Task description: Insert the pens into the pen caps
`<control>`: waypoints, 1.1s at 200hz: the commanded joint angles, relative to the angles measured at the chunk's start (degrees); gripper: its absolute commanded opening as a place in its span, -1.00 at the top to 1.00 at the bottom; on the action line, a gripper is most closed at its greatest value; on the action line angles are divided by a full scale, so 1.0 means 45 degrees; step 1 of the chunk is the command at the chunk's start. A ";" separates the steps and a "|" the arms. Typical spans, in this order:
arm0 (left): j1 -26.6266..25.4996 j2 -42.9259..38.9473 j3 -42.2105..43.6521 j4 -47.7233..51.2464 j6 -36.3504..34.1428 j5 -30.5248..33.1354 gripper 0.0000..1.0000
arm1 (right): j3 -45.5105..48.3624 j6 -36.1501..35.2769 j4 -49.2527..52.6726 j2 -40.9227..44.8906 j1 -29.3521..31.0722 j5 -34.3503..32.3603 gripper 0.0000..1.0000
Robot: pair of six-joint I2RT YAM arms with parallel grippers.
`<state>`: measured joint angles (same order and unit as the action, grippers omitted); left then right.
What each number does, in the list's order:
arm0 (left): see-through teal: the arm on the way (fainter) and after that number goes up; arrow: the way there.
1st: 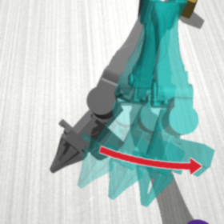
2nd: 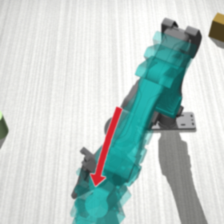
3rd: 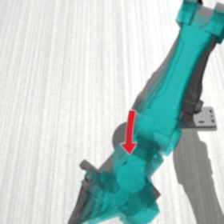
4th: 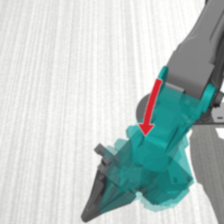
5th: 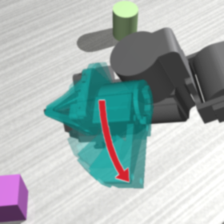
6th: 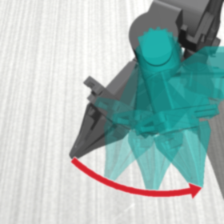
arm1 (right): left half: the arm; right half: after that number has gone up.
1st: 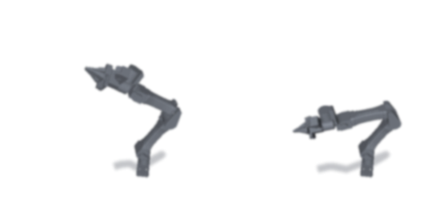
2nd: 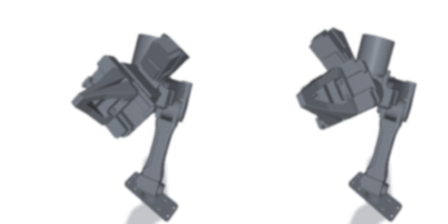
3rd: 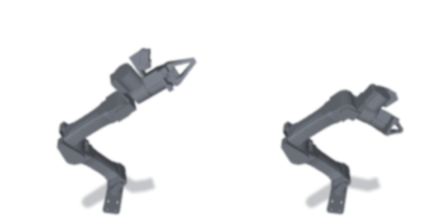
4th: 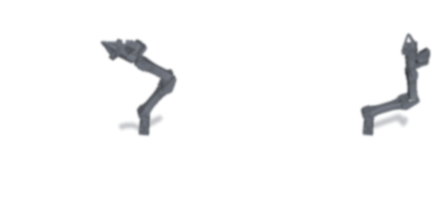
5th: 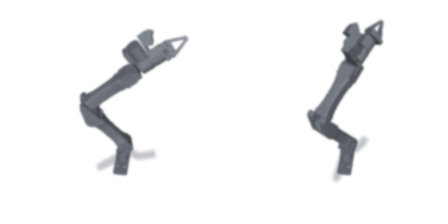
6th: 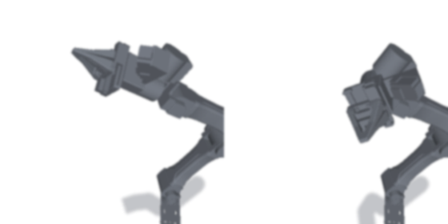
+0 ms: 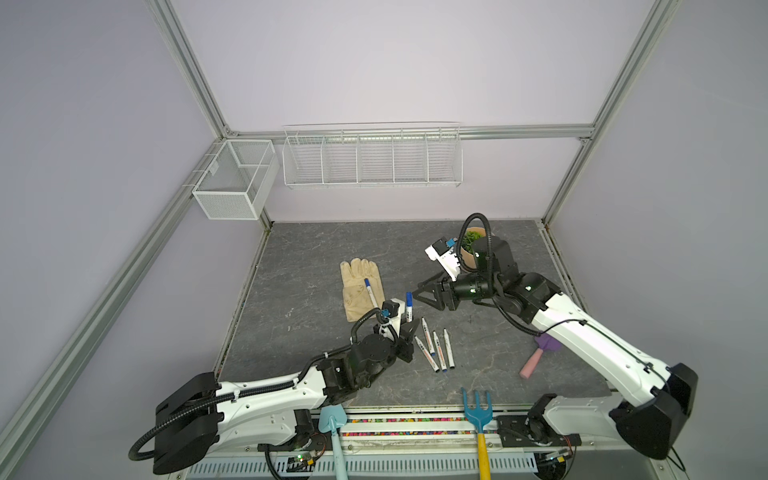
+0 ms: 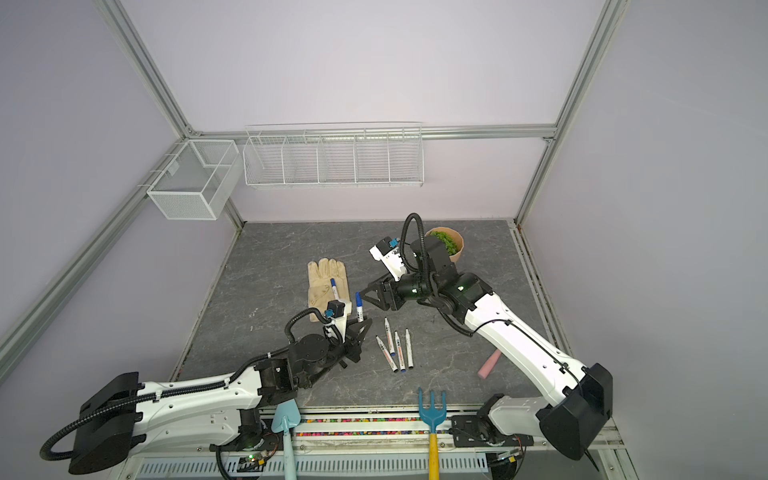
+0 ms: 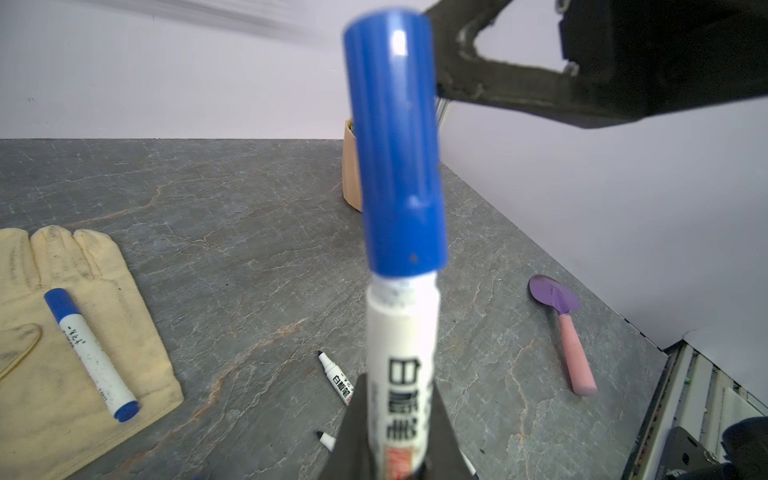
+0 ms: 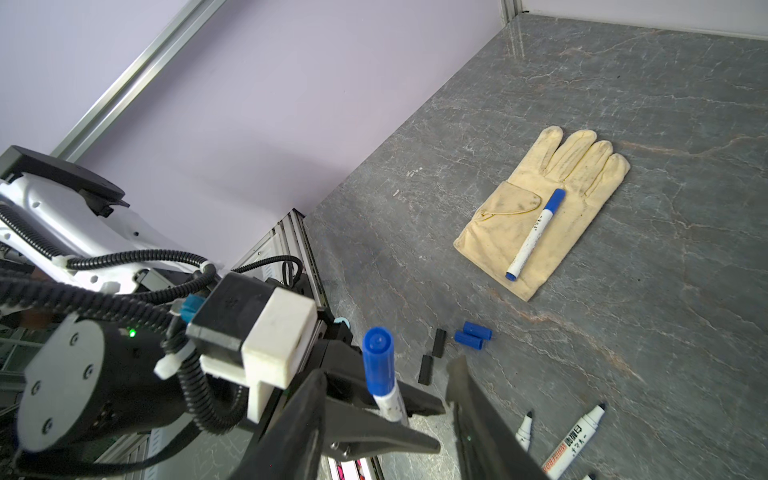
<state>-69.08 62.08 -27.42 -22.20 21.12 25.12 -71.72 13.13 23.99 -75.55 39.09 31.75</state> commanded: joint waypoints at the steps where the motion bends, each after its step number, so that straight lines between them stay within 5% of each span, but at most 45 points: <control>1: -0.0090 -0.0018 0.0064 -0.0300 0.0217 0.0234 1.00 | -0.0272 0.0112 -0.0309 -0.0335 0.0194 0.0172 0.02; 150: -0.0138 -0.0052 -0.0011 0.0089 0.0598 0.0308 1.00 | 0.0185 0.0539 -0.0646 -0.0833 0.0733 0.1359 0.73; 220: -0.0137 -0.0725 0.0146 -0.0321 0.0619 0.0718 1.00 | 0.1072 -0.0128 0.1346 -0.0127 0.0825 0.1456 0.80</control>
<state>-70.52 61.30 -26.72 -20.95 23.44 25.04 -69.12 14.76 21.41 -78.17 41.74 35.18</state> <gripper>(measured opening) 0.128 0.149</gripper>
